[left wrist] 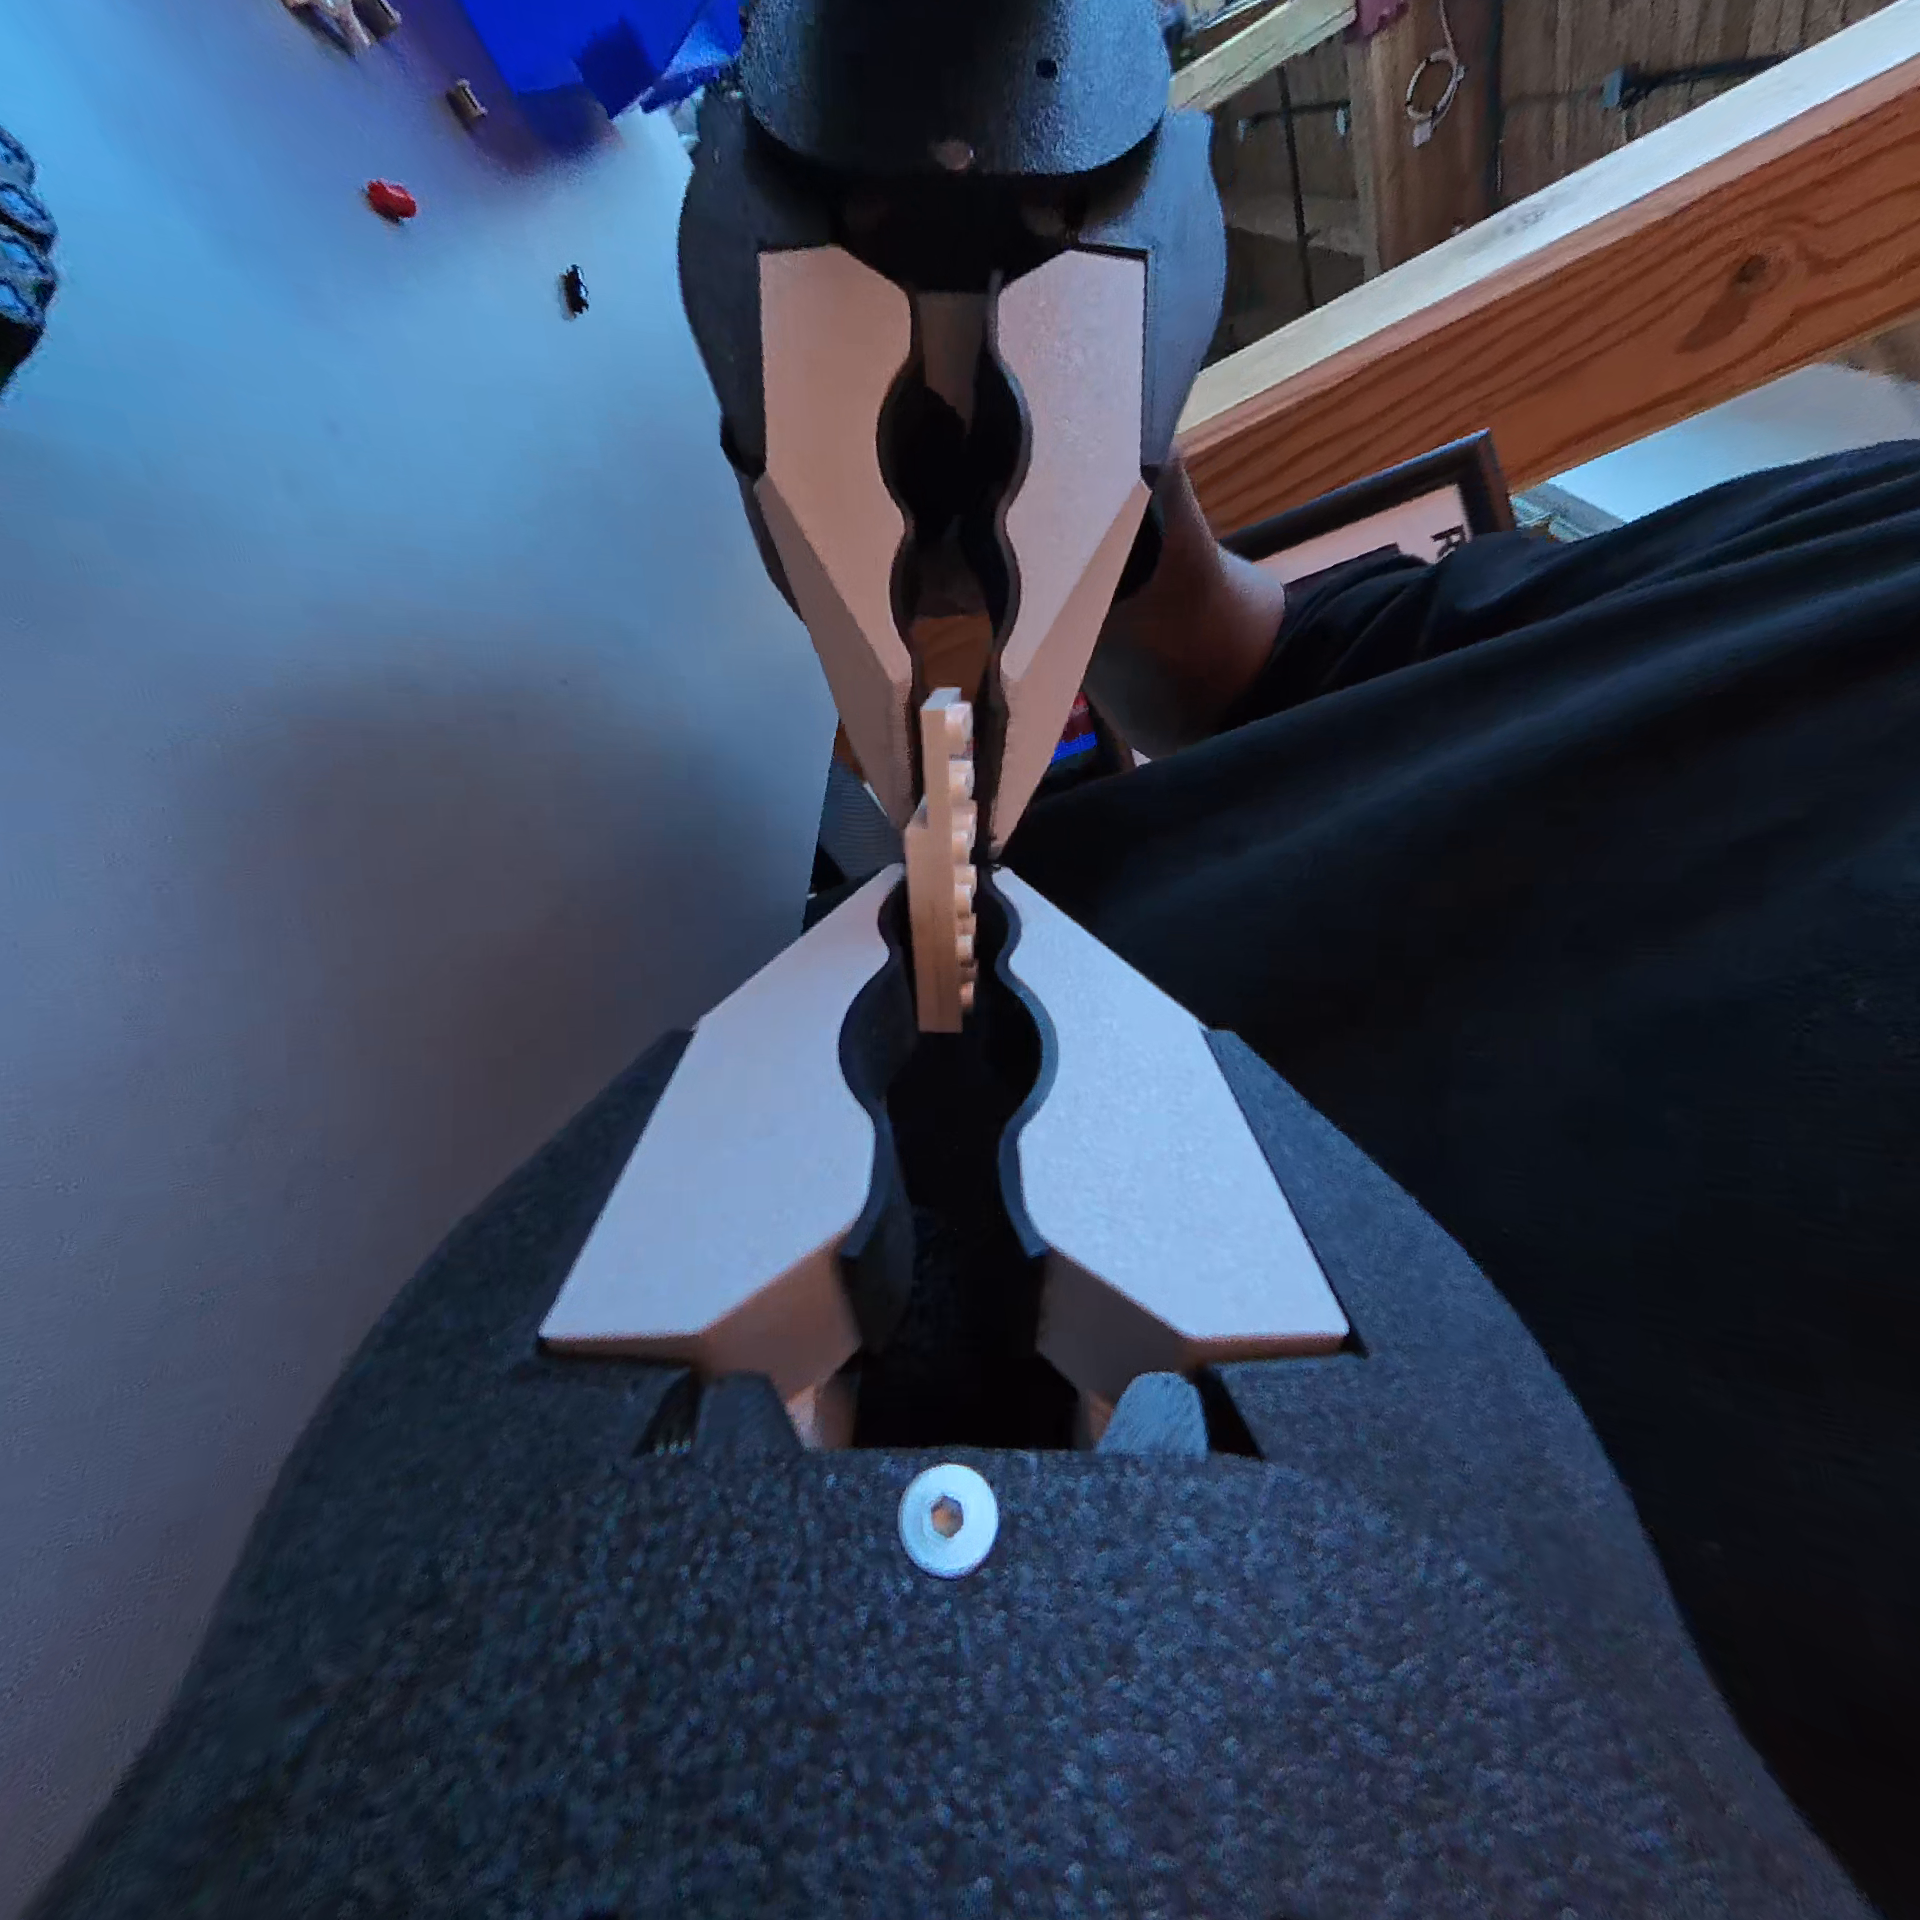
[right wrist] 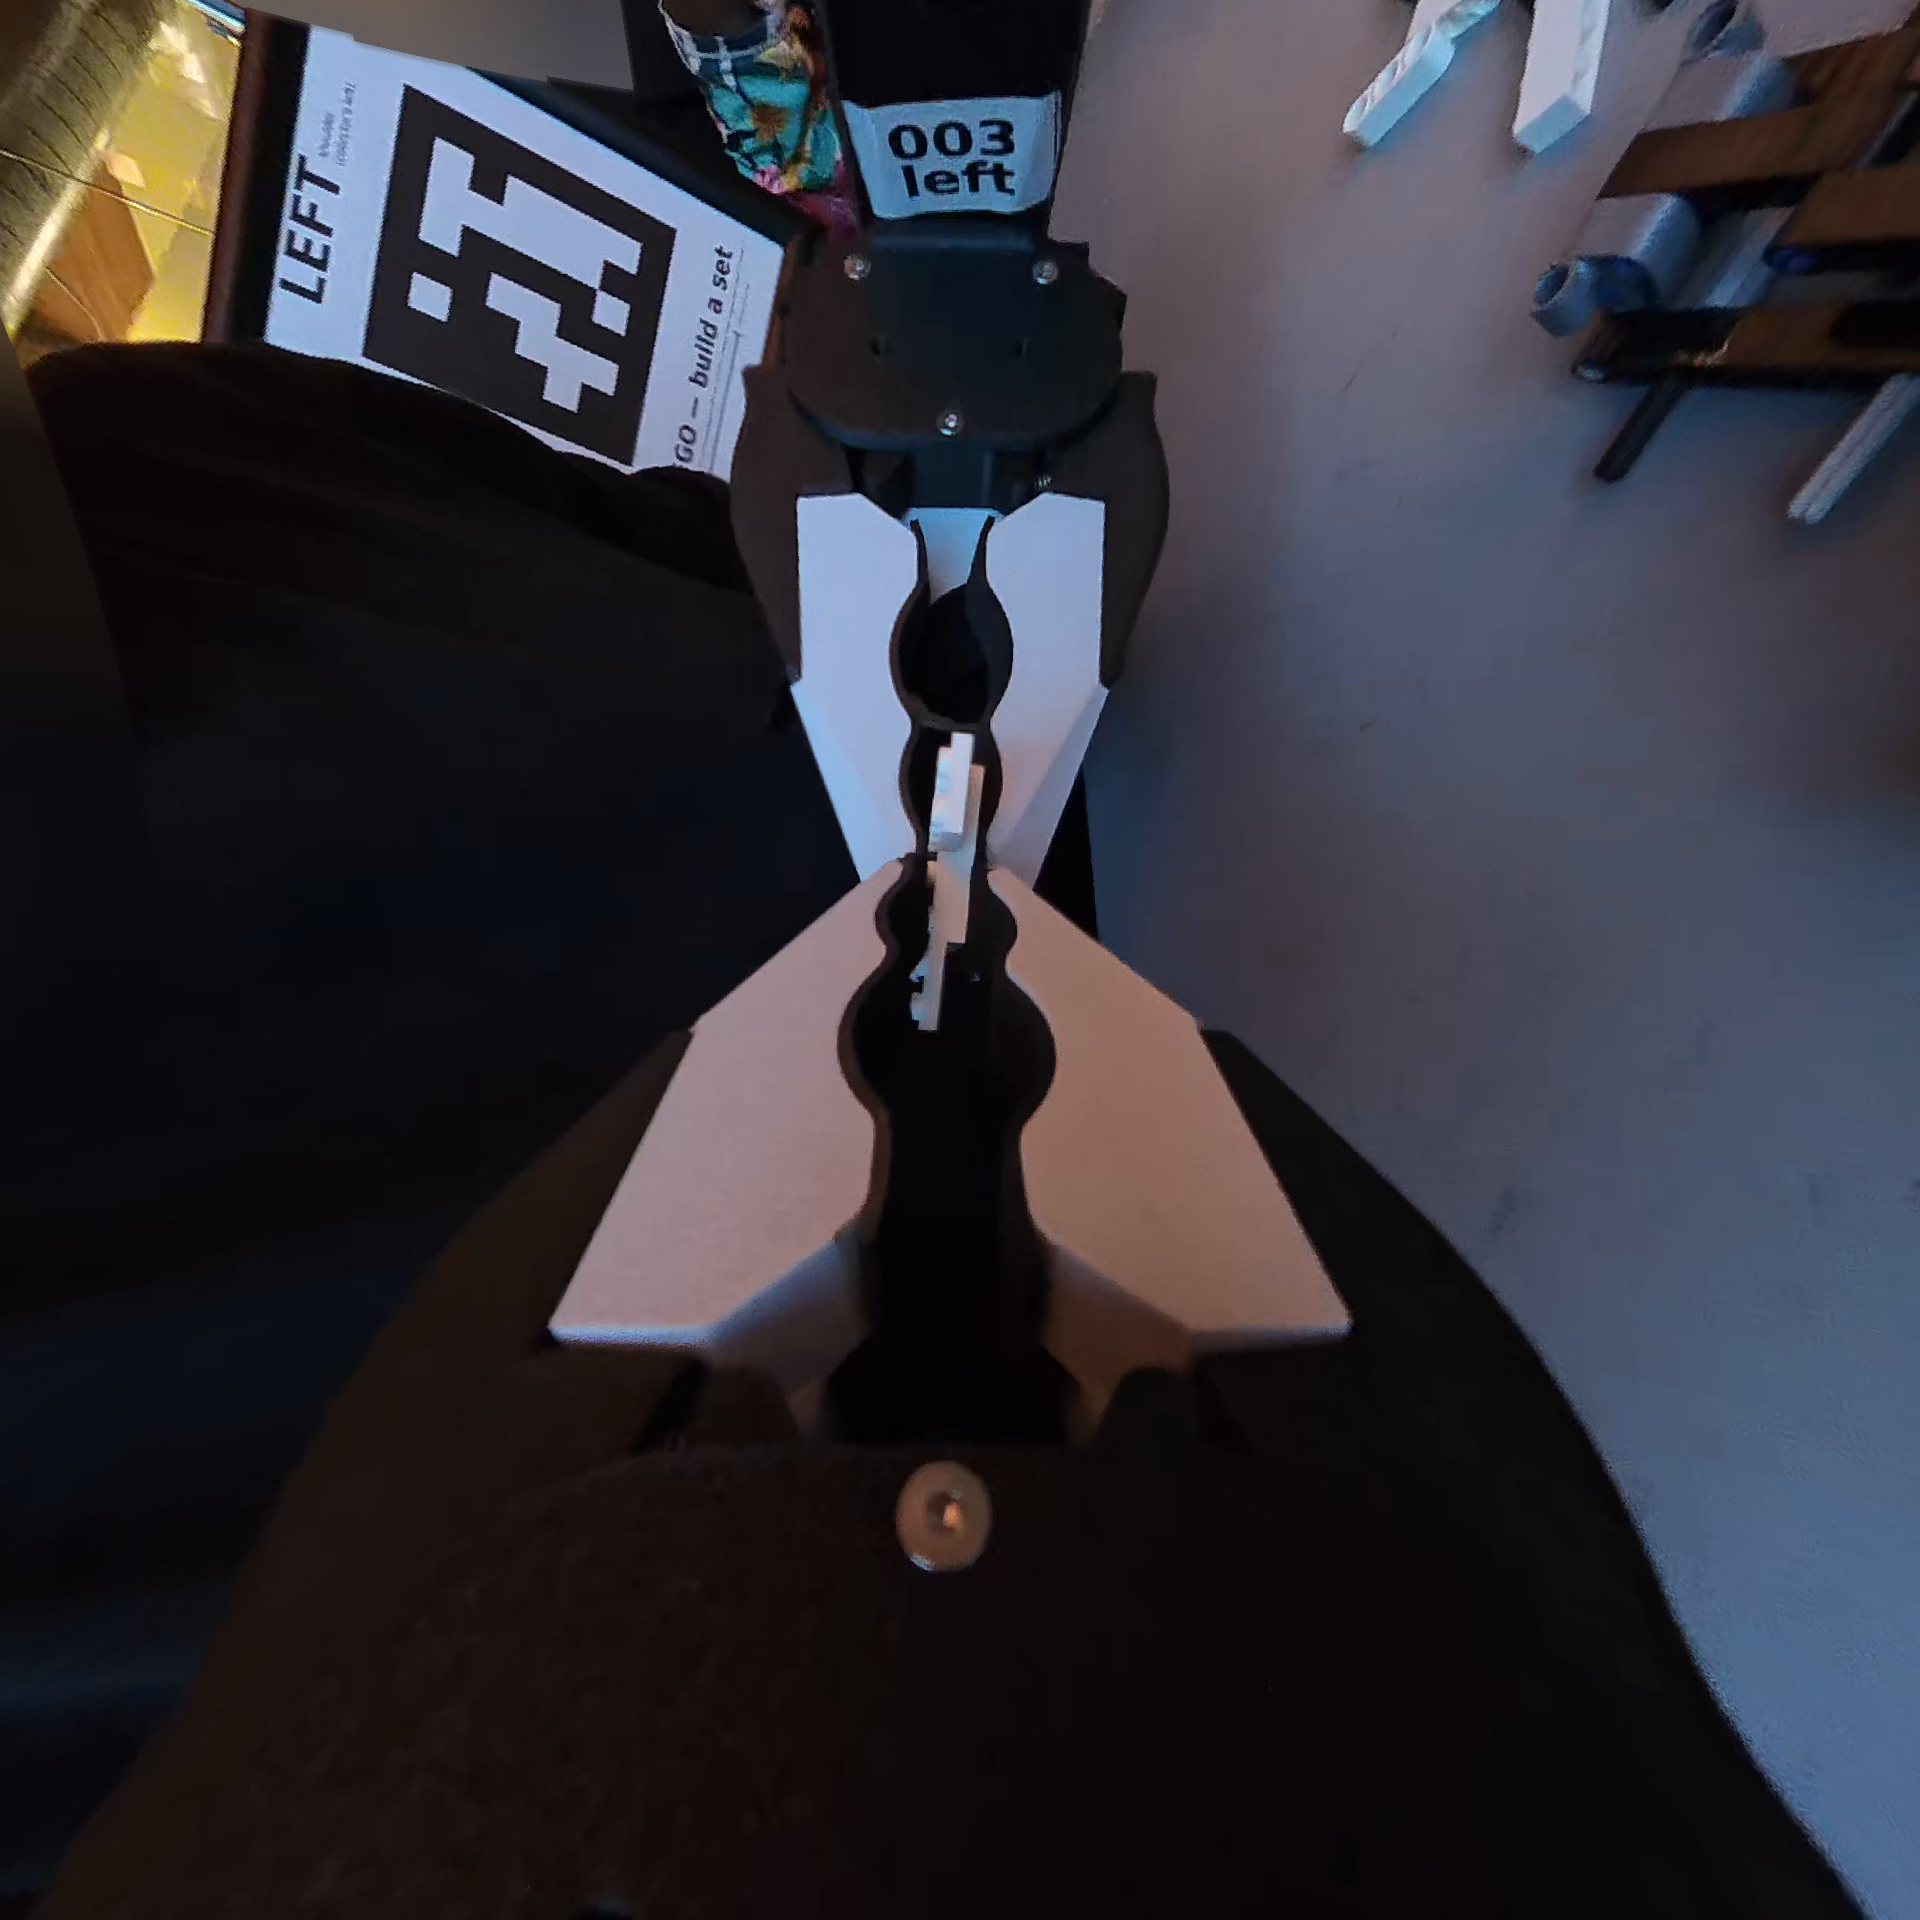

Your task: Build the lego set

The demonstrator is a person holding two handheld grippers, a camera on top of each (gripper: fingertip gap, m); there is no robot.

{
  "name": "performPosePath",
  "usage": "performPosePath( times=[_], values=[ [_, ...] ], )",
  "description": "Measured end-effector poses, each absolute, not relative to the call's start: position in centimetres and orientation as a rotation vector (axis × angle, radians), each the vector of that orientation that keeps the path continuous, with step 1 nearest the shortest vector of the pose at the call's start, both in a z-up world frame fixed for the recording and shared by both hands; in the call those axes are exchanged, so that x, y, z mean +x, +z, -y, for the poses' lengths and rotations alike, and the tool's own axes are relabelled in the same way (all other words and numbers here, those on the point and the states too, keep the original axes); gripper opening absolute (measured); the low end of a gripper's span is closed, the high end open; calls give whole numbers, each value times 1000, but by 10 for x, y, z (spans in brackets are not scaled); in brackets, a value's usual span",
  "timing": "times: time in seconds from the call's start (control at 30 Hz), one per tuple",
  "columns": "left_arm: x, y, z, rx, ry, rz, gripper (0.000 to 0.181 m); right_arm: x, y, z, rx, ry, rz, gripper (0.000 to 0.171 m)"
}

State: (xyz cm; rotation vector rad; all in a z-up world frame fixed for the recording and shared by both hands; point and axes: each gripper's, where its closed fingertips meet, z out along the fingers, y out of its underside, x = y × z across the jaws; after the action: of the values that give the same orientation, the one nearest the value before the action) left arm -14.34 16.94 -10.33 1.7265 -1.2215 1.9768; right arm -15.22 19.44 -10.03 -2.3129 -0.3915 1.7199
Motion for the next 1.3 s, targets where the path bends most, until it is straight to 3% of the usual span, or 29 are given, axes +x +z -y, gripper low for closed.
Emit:
performPosePath(
  times=[0.37,0.73,1.2,1.3],
  values=[
    [-101,-89,-209,1902,2147,1063,2,-89,-82,-224,-1821,1658,-155,7],
    [-65,-80,-216,1927,2177,989,3,-60,-85,-207,-1582,1622,-328,6],
    [-37,-96,-215,2108,2132,1098,2,-40,-103,-205,-1635,1516,-338,7],
    [-39,-106,-214,2110,2071,1051,2,-31,-116,-203,-1780,1344,-276,16]
  ],
)
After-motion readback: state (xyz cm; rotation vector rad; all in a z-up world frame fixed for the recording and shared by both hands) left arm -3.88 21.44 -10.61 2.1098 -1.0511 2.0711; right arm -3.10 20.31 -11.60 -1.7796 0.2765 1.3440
